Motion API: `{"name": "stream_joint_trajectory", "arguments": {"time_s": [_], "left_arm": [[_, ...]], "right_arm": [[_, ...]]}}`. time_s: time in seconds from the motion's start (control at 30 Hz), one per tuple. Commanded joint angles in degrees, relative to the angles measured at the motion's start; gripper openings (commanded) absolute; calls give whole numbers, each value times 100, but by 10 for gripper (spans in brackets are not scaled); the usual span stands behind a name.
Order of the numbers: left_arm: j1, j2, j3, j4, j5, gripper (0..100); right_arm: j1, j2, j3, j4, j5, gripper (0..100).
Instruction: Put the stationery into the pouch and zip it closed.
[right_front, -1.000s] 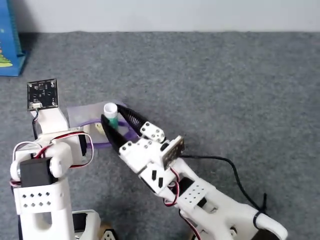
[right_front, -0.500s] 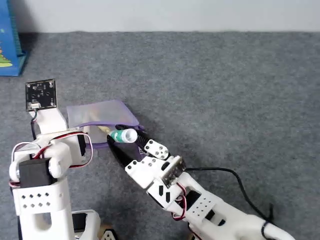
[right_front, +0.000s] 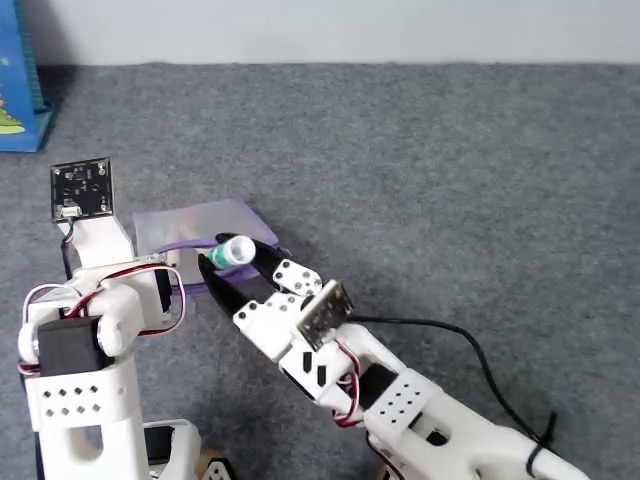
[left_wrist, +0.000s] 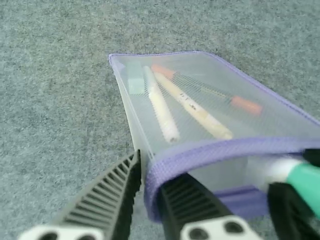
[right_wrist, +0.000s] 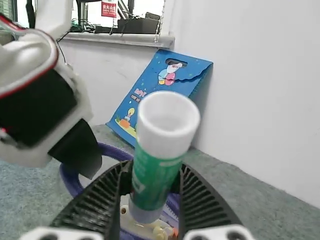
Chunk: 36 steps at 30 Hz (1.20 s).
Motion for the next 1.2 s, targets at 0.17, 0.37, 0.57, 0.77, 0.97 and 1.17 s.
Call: {"name": "stream_joint_trajectory", "arguments": {"time_s": [0.17, 0.37, 0.57, 0.77, 0.97, 1.17], "left_arm": [[-26, -35, -66, 18, 26, 11], [-26, -35, -66, 18, 26, 11], [-26, -35, -66, 18, 26, 11], [-26, -35, -66, 9, 26, 11], [-26, -35, -66, 9, 26, 11], [-18, -35, -66, 9, 26, 11]], "right_arm": [[242, 1182, -1213, 66, 0, 11], [277, 1807, -1363, 119, 26, 90], [251, 1473, -1389, 884, 18, 193], [251, 716, -1389, 1657, -132, 195], [286, -268, -1407, 2598, -343, 195], [286, -1385, -2295, 4734, -765, 193]]}}
